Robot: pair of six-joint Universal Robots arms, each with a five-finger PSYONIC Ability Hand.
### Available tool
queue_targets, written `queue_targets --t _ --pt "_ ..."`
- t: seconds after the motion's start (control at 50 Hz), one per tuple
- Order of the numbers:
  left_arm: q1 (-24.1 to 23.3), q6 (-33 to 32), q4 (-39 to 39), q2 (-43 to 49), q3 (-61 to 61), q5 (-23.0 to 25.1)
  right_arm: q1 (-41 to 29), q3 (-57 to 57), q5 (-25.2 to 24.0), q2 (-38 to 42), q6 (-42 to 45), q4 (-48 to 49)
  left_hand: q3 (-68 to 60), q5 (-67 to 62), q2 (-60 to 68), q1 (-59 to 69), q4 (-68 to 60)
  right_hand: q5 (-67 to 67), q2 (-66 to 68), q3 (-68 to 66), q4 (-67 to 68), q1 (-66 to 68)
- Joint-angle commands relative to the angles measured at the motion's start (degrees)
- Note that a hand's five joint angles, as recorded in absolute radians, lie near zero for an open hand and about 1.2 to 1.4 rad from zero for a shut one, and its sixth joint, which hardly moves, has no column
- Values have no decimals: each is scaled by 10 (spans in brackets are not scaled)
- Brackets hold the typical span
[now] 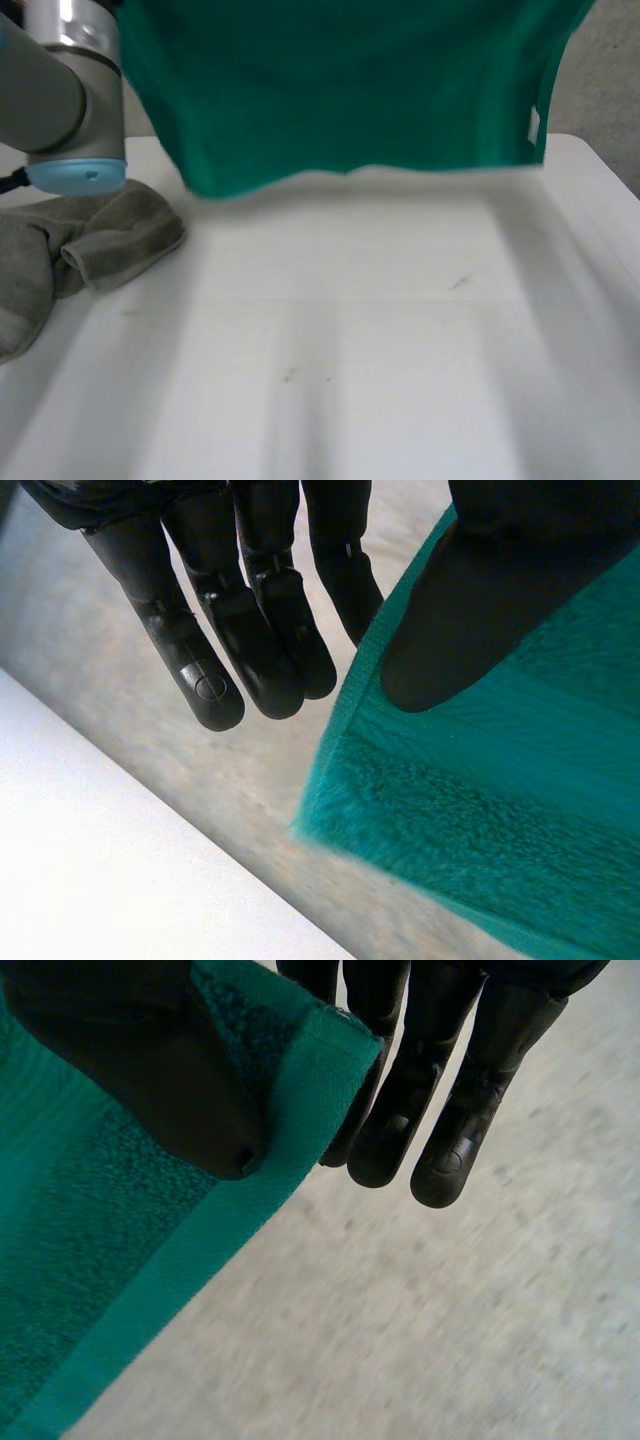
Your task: Fold the laundry.
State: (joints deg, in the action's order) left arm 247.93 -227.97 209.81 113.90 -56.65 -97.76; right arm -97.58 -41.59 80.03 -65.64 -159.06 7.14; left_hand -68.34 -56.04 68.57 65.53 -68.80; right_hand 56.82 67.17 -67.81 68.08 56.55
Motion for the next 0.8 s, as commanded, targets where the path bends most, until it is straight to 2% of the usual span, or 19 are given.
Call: queue_targets --t 0.02,0.1,0.22,0.36,0.42,0.5,0.56,0.62,0.68,0.7,0.78,0.8 --pt "-2 24 15 -80 -169 15 2 -80 -20 -27 -16 2 -117 -140 114 145 -112 132 128 -122 119 235" --pt "0 47 13 -78 -254 15 3 -146 -49 -25 -6 -15 -117 -140 114 145 -112 132 128 -122 119 235" --pt "-1 90 12 -67 -376 21 30 -276 -96 -11 65 -50 -117 -140 114 145 -112 132 128 -122 119 235" --pt "-16 97 7 7 -441 20 37 -386 -102 22 173 -73 -117 -140 114 145 -112 132 128 -122 119 235" --pt "-24 95 -7 14 -455 20 44 -405 -102 22 199 -85 -117 -140 114 145 -112 132 128 -122 119 235" --pt "-27 92 -54 6 -480 20 65 -412 -101 15 237 -147 -117 -140 114 145 -112 132 128 -122 119 235" --pt "-31 92 -119 -22 -494 17 77 -406 -101 10 272 -235 -117 -140 114 145 -112 132 128 -122 119 235" --pt "-35 92 -242 -78 -518 15 100 -406 -100 -12 329 -341 -117 -140 114 145 -112 132 128 -122 119 235" --pt "-36 92 -330 -110 -532 15 127 -416 -99 -46 368 -396 -117 -140 114 145 -112 132 128 -122 119 235" --pt "-37 93 -387 -131 -542 14 144 -429 -101 -67 395 -424 -117 -140 114 145 -112 132 128 -122 119 235" --pt "-45 95 -481 -174 -555 19 171 -469 -105 -102 464 -462 -117 -140 114 145 -112 132 128 -122 119 235" --pt "-46 95 -483 -179 -553 19 172 -476 -104 -104 477 -463 -117 -140 114 145 -112 132 128 -122 119 235"
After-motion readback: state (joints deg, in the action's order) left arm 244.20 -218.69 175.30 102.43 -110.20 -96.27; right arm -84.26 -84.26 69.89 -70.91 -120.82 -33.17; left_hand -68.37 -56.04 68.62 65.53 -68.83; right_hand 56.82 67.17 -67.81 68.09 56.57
